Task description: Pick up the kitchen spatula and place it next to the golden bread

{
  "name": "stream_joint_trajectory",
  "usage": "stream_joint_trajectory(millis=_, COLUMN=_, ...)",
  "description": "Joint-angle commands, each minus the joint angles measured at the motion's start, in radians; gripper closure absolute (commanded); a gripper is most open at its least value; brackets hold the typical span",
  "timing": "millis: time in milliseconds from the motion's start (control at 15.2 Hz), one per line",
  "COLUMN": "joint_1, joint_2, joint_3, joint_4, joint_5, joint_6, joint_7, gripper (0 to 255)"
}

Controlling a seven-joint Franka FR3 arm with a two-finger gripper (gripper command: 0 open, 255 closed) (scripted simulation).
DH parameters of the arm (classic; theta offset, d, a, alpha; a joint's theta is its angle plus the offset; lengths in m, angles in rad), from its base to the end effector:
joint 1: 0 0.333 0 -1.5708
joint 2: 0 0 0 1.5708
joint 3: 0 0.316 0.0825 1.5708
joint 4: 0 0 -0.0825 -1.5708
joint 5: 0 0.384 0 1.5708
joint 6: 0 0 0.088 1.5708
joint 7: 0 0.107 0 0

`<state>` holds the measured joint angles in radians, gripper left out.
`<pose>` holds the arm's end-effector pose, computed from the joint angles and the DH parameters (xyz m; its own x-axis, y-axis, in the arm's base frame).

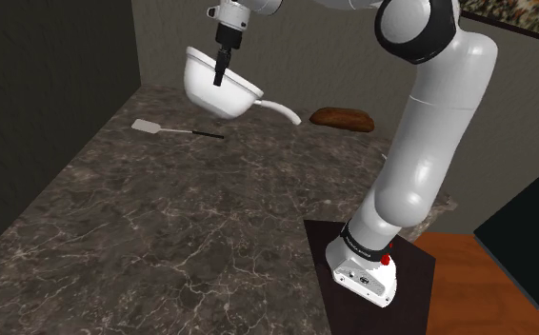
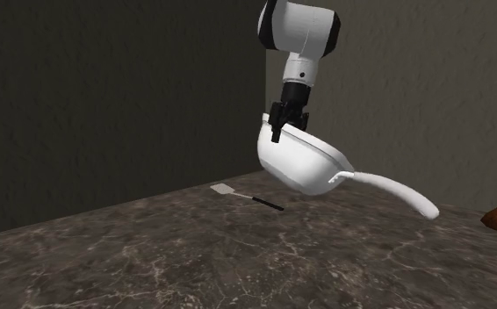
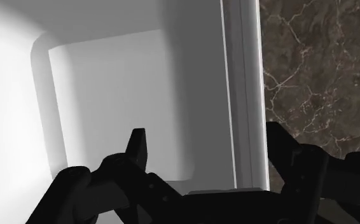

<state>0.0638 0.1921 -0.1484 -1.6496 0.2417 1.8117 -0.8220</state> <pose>0.6184 -0.0262 0.4975 0.7787 0.6145 0.1264 0.6274 -0.7616 -0.1625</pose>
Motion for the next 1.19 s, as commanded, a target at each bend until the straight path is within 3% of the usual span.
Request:
stream_joint_trajectory(millis=0, joint_1=0.028, joint_2=0.028, joint_3=0.013, joint_4=0.004, joint_5=-0.033, joint_6=0.029, joint_7=0.039, gripper=0)
stream_joint_trajectory(millis=726, joint_1=0.209, joint_2=0.278, joint_3=0.038, joint_4=0.121, joint_5=-0.217, joint_6=0.131, joint_7=0.259, gripper=0)
stream_joint_trajectory(millis=1122, joint_1=0.294, joint_2=0.314, joint_3=-0.06, joint_4=0.088, joint_5=-0.17, joint_6=0.189, joint_7=0.235, gripper=0)
